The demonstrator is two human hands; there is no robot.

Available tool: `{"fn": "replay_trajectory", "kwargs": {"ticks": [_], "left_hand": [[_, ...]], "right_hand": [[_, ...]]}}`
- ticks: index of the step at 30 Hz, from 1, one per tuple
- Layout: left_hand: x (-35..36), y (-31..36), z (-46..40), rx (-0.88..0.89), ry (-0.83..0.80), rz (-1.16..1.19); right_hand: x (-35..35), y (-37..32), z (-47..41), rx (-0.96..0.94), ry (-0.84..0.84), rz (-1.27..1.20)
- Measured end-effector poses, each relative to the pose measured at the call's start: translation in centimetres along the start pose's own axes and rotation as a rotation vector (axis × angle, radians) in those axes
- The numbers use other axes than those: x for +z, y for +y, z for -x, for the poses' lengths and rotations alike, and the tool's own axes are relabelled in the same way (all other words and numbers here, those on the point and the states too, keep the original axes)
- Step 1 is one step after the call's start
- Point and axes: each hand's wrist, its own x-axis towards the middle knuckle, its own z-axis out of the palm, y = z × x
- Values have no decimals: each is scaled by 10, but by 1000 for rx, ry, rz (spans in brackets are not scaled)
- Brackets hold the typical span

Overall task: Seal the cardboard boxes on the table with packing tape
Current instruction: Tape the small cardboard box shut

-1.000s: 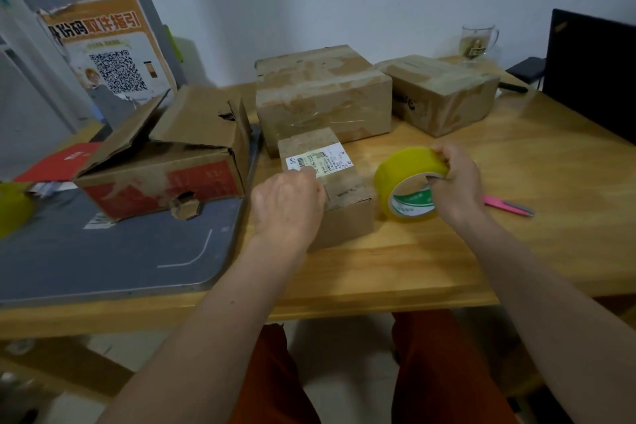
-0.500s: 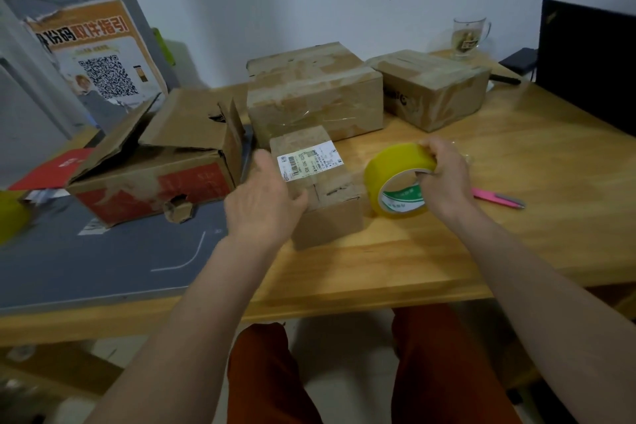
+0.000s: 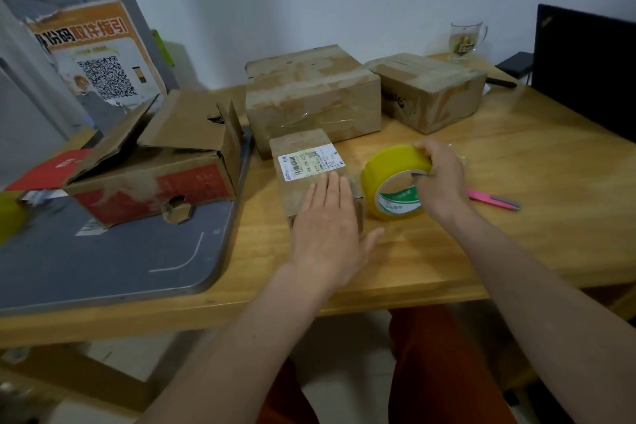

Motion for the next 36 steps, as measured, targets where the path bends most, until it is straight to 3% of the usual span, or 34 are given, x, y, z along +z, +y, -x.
{"fn": "replay_trajectory", "kwargs": {"ticks": [6, 11, 20, 28, 36], "left_hand": [[-6, 1, -13, 3, -159, 61], [-1, -7, -5, -22, -77, 15], [-19, -14, -17, -272, -212, -22], [-19, -44, -60, -33, -389, 138], [-1, -61, -60, -50, -165, 318]], "right_hand": [[0, 2, -1, 1, -1, 11], [-1, 1, 2, -18, -27, 10], [-4, 0, 3, -12, -62, 41], [-5, -4, 5, 2, -84, 0], [-3, -12, 3, -25, -140, -33]]}}
